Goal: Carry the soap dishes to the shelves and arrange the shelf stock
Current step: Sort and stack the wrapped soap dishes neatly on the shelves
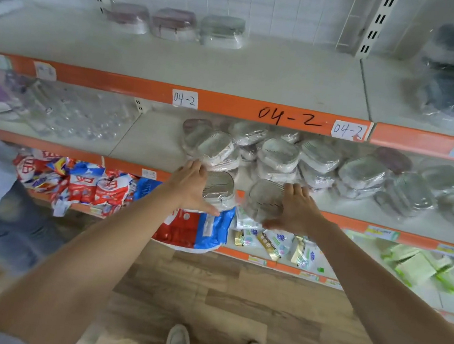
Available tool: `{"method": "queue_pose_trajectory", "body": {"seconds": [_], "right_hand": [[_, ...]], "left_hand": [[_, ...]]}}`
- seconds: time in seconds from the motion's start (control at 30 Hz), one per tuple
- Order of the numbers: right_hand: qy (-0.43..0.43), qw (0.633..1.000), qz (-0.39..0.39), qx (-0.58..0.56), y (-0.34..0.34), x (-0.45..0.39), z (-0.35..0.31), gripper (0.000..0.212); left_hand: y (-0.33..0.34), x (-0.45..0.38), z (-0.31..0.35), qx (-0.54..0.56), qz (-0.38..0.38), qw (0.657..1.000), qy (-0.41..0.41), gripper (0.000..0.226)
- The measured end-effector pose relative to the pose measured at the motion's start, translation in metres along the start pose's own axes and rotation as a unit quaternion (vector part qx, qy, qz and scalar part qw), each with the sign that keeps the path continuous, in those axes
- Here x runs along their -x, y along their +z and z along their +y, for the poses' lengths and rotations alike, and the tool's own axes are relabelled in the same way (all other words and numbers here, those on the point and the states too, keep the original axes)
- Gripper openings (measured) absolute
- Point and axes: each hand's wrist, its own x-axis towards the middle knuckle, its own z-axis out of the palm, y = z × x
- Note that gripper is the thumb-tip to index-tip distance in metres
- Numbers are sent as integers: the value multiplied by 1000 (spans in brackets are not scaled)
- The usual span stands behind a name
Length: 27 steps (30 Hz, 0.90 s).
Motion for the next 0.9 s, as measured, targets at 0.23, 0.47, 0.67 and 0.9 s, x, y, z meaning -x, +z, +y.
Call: {"method": "queue_pose_trajectory", "body": {"seconds": [0.23,0.47,0.67,0.9], "right_hand": [[-2,1000,19,-6,33,-43,-77,102],[24,997,72,-17,48,-77,-100,99],[85,986,144,-17,50,-106,-65,100],[135,959,247,-20,43,-158,3,105]], "left_hand": [[26,-4,-81,13,-23,999,-30,105],[30,-34,-118,24,7,997,-71,106],[26,-95,-88,21,58,998,-31,114],[16,-186,-36,28,145,989,-8,114]]}}
